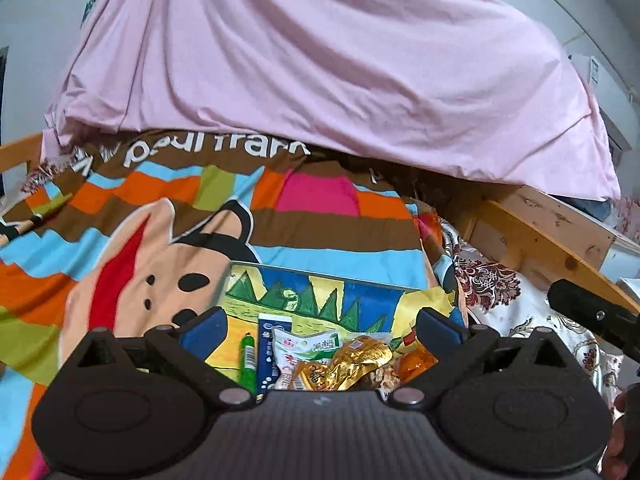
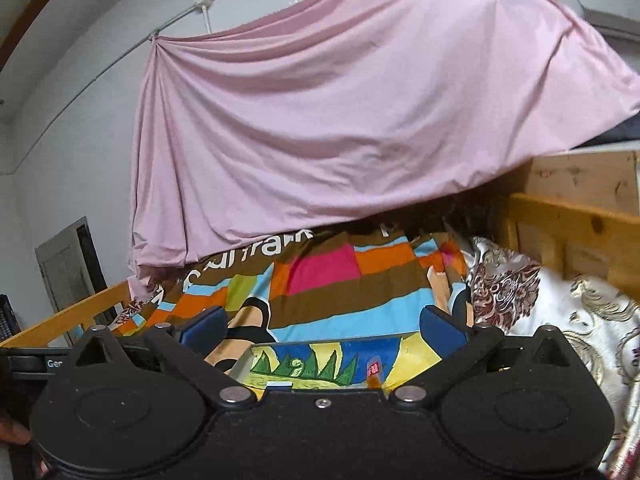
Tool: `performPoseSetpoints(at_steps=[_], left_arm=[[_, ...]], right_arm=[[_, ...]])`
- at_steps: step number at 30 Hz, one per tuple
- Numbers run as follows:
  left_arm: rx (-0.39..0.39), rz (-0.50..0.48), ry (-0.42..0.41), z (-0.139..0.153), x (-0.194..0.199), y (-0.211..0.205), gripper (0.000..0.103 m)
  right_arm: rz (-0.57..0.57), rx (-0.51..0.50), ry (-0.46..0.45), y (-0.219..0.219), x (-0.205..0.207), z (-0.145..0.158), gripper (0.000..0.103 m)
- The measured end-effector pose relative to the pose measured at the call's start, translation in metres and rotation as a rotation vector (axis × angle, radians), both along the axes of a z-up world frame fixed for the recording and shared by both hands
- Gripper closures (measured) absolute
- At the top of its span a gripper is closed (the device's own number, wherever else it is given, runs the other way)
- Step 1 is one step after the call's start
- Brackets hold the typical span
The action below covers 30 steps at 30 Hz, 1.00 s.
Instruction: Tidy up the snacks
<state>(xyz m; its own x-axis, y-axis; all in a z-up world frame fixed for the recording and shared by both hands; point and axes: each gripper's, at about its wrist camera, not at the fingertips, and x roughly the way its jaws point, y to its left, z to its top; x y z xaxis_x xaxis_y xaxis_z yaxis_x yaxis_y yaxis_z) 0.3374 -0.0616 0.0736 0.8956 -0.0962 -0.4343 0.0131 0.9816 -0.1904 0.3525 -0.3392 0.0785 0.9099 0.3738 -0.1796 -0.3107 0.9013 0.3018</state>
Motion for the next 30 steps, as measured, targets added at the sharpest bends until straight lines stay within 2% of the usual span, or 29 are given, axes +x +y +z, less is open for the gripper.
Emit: performPoseSetpoints(at_steps=[9,15,23,30], left_arm=[[0.055,-0.012,-0.015,0.014,-0.047,0.006,0.001],[0.046,-0.001,-0.004,0.019,-0.072,0.012,0.001],[0.075,0.009,-0.006,0.022,-0.100,0.015,0.001],[0.115,0.021,0.021,0.007,-0.131,0.020,0.001]], right_arm=[[0.003,-0.052,-0.038,0.014,-0.043,0.018,0.001],[0.002,-0.086,-0.035,0.021,-0.065,0.020,0.001],[-0.025,-0.141,-0.020,0.026,-0.104,0.013,0.001],[-0.045,-0.214,-0.011,0.038,-0.136,-0.002,0.001]])
